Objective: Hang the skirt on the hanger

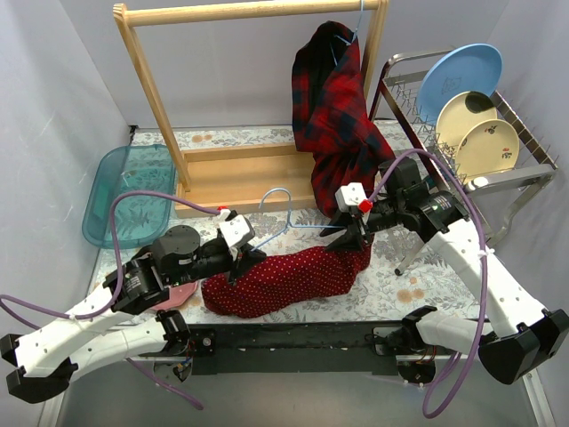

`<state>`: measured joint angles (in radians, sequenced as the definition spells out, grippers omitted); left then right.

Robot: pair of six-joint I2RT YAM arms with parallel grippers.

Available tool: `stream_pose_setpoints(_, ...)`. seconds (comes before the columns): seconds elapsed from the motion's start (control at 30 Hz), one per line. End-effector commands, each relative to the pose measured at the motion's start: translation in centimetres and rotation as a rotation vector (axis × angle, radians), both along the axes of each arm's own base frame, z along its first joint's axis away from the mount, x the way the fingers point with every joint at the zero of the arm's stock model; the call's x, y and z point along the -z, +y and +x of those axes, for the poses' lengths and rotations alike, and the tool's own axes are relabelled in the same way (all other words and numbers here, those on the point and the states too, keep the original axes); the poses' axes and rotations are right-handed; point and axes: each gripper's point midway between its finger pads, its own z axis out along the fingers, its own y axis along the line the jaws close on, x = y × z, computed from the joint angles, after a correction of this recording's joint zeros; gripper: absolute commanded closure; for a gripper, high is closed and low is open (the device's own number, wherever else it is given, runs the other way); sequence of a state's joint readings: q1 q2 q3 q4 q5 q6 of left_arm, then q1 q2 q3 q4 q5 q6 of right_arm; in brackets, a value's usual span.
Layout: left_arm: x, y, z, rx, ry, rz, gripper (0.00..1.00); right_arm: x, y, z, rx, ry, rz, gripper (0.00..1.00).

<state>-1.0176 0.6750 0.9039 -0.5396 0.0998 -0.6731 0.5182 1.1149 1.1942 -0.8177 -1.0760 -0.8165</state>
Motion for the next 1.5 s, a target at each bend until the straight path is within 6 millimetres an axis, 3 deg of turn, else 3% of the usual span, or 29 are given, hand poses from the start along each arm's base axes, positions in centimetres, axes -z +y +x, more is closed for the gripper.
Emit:
stream_pose_setpoints(0.0, -5.9, 1.4, 1.5, -0.094, -0.126, -0.121, 1.00, 0.5, -0.6, -0.8, -0.013, 0.023, -0.028, 0.57)
stream_pose_setpoints(0.1, -6.3, 1.9, 1.8, -0.121, -0.140, -0.114, 1.00, 0.6, -0.8, -0.8, -0.006, 0.021, -0.038, 0.61)
stream_pose_setpoints(0.2, -7.1, 2.0, 1.6, -0.111, -0.159, -0.128, 1.00, 1.5, -0.9, -0.7, -0.002, 0.037, -0.061, 0.71)
stream_pose_setpoints(0.3, -7.3, 2.0, 1.6, -0.109, -0.167, -0.138, 1.00, 1.8, -0.8, -1.1, -0.024, 0.076, -0.063, 0.98)
stream_pose_setpoints(0.4, -7.2, 2.0, 1.7, -0.116, -0.168, -0.137, 1.00, 1.4, -0.7, -1.5, -0.041, 0.090, -0.049, 0.99)
stream_pose_setpoints(0.5, -7.1, 2.5, 2.8, -0.191, -0.163, -0.141, 1.00, -0.3, -0.5, -0.4, 0.053, 0.097, -0.035, 0.99)
stream_pose_setpoints(0.53, -7.3, 2.8, 3.1, -0.214, -0.166, -0.146, 1.00, -0.9, -0.2, 1.1, 0.134, 0.082, -0.032, 0.99)
stream_pose_setpoints(0.63, -8.5, 4.4, 4.0, -0.311, -0.188, -0.178, 0.81, -2.6, -0.7, 2.3, 0.239, 0.053, -0.021, 0.99)
stream_pose_setpoints(0.67, -9.0, 5.1, 4.4, -0.353, -0.197, -0.191, 0.50, -3.5, -0.7, 2.4, 0.258, 0.057, -0.015, 0.99)
stream_pose_setpoints(0.73, -9.9, 6.1, 4.6, -0.403, -0.206, -0.225, 0.26, -3.9, -0.9, 2.9, 0.291, 0.058, -0.012, 0.99)
stream_pose_setpoints(0.8, -10.7, 7.4, 5.0, -0.469, -0.207, -0.257, 0.13, -4.6, -0.9, 3.2, 0.313, 0.052, -0.006, 0.99)
stream_pose_setpoints(0.97, -11.7, 9.0, 5.0, -0.545, -0.160, -0.310, 0.07, -5.3, -0.8, 4.4, 0.367, 0.056, 0.007, 0.99)
stream_pose_setpoints(1.07, -10.5, 7.3, 4.1, -0.475, -0.068, -0.333, 0.07, -6.0, -0.4, 5.3, 0.400, 0.074, 0.032, 0.99)
stream_pose_setpoints(1.13, -8.8, 4.9, 3.0, -0.382, 0.040, -0.347, 0.07, -7.1, 0.0, 5.9, 0.414, 0.089, 0.058, 0.99)
stream_pose_setpoints(1.17, -6.8, 3.5, 2.7, -0.342, 0.092, -0.333, 0.07, -7.4, 0.2, 6.1, 0.419, 0.094, 0.066, 0.99)
stream_pose_setpoints(1.27, -3.7, -0.5, 1.3, -0.216, 0.271, -0.353, 0.07, -8.8, 0.8, 7.1, 0.440, 0.123, 0.098, 0.99)
stream_pose_setpoints(1.3, -1.3, -1.5, 1.2, -0.206, 0.331, -0.333, 0.07, -9.2, 1.0, 7.2, 0.439, 0.127, 0.110, 0.99)
stream_pose_setpoints(1.37, -0.4, -4.0, 0.1, -0.114, 0.434, -0.396, 0.07, -9.9, 1.5, 7.7, 0.446, 0.155, 0.133, 0.99)
stream_pose_setpoints(1.4, 1.7, -4.7, 0.0, -0.110, 0.478, -0.386, 0.07, -10.1, 1.6, 7.8, 0.447, 0.162, 0.140, 0.99)
stream_pose_setpoints(1.43, 1.3, -5.3, 0.1, -0.099, 0.480, -0.419, 0.03, -10.0, 1.8, 8.1, 0.449, 0.180, 0.137, 0.99)
stream_pose_setpoints(1.47, 2.3, -6.0, 0.3, -0.131, 0.480, -0.395, 0.02, -10.3, 2.0, 8.3, 0.452, 0.188, 0.148, 0.99)
